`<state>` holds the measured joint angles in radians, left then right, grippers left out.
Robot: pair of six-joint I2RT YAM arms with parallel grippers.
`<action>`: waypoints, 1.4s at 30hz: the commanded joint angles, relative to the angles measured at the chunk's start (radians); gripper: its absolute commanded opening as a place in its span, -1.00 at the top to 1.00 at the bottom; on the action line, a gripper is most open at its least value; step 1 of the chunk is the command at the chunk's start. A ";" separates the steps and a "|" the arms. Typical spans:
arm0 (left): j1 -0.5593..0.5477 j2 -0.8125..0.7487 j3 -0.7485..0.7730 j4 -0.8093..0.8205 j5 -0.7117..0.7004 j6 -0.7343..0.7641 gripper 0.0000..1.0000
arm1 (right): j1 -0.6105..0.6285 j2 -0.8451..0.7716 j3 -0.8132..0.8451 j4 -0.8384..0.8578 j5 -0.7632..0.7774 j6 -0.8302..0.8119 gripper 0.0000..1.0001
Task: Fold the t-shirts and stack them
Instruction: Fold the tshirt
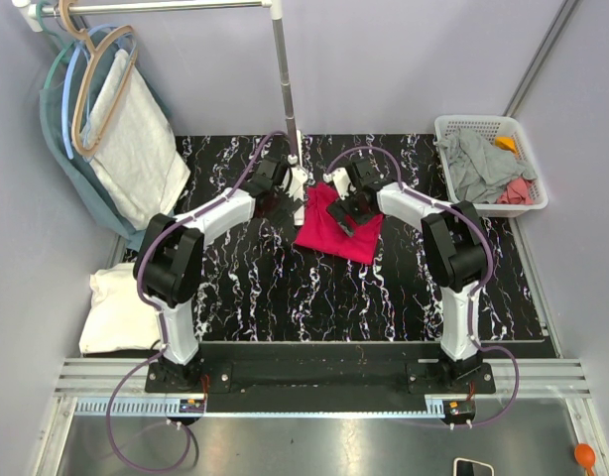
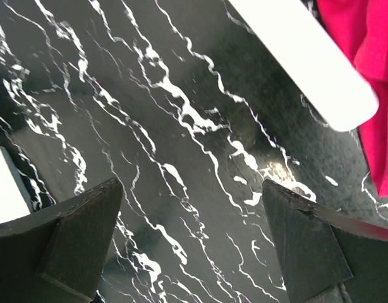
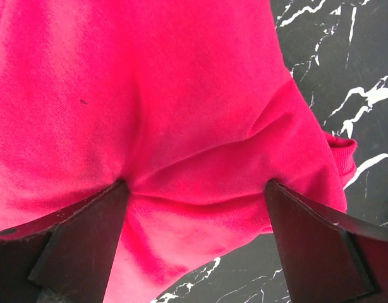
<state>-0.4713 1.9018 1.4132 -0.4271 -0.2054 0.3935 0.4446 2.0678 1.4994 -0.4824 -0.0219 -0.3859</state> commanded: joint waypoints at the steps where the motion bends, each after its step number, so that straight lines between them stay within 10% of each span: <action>1: 0.005 -0.038 -0.014 0.007 0.029 0.007 -0.98 | 0.020 0.009 -0.033 -0.001 -0.039 -0.034 -0.99; 32: 0.031 0.032 0.073 -0.458 0.819 0.062 -0.98 | 0.238 -0.245 -0.435 -0.012 -0.061 -0.004 -1.00; 42: 0.045 0.056 0.066 -0.467 0.841 0.044 -0.98 | 0.238 -0.394 -0.513 0.047 0.010 -0.025 -1.00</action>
<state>-0.4278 1.9713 1.4673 -0.8948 0.5739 0.4301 0.6701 1.7161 1.0187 -0.3874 -0.0631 -0.3996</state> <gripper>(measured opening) 0.988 0.993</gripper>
